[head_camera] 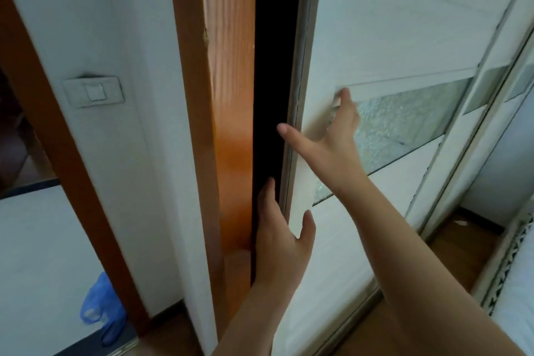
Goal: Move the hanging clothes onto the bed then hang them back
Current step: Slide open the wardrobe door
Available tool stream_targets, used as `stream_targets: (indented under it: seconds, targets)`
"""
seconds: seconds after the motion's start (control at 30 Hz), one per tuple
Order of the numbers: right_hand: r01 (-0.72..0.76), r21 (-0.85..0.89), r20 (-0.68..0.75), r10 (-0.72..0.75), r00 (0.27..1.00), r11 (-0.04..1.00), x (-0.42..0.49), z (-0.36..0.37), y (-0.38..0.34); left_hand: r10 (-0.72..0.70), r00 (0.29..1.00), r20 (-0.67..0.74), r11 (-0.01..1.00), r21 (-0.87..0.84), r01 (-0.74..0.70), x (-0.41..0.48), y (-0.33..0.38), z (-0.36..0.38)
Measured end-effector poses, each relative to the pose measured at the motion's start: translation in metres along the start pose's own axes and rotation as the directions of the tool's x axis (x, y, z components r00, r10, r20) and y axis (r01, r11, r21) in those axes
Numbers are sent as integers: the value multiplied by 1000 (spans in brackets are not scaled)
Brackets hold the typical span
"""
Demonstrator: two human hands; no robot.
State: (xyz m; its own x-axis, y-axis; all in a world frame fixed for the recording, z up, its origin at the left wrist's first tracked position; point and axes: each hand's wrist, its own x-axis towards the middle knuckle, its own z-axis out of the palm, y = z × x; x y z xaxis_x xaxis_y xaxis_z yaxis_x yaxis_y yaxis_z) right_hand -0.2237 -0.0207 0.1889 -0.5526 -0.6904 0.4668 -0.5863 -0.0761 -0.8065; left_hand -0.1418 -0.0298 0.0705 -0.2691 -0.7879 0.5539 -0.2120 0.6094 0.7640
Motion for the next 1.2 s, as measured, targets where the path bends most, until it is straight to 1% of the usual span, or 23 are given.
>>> stream_targets:
  seconds: [0.07,0.17,0.27,0.33,0.37,0.5,0.7,0.93,1.03,1.1,1.2]
  targets:
    - [-29,-64,38,31,999,998,4,8,-2,18,999,-45,999,-41,-19,17,-3,9]
    - [-47,-101,32,51,998,994,7,13,2,29,996,-88,996,-86,-36,36,-7,25]
    - [-24,-132,36,29,999,991,11,12,7,19,989,-144,971,-235,-53,42,-12,41]
    - [-9,-150,50,17,999,989,15,9,12,-22,991,-136,945,-326,-24,42,-17,52]
    - [-6,-155,53,14,999,988,17,8,15,-43,991,-129,940,-342,-4,42,-17,57]
    - [-22,-165,49,30,998,986,30,-5,26,-56,988,-145,935,-353,1,49,-12,81]
    - [-41,-212,47,52,998,976,58,-37,55,-68,990,-125,935,-355,20,64,0,131]
    - [-64,-229,27,72,997,971,102,-84,100,-5,999,-38,950,-311,-8,88,13,202]
    - [-58,-220,9,61,998,974,122,-104,121,51,998,-43,962,-267,-61,100,16,235]
    - [-50,-229,0,51,999,972,135,-117,135,56,998,-37,966,-249,-64,109,21,255]
    - [-51,-242,4,54,999,969,154,-139,154,89,996,-13,980,-180,-90,119,29,285]
